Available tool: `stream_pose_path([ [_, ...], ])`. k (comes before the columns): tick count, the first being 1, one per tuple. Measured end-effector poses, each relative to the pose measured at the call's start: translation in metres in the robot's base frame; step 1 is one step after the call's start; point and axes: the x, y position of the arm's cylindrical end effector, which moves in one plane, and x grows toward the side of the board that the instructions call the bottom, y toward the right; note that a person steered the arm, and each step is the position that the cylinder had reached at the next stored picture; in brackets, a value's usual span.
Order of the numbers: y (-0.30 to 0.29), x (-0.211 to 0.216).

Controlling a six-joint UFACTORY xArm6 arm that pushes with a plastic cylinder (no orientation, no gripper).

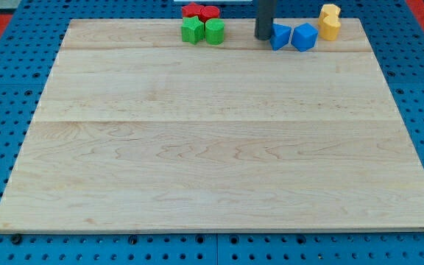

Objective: Push blue cube along with blue triangle up a bit

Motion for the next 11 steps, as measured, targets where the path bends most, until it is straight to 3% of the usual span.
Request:
stream_pose_path([
  [1, 0.048, -0.019],
  [2, 0.026, -0.013],
  [3, 0.0, 0.025],
  [4, 0.01, 0.063],
  [6, 0.11, 0.117],
  [7, 0.143, 0.093],
  [8, 0.128, 0.067],
  [10, 0.033, 0.055],
  [11, 0.028, 0.055],
])
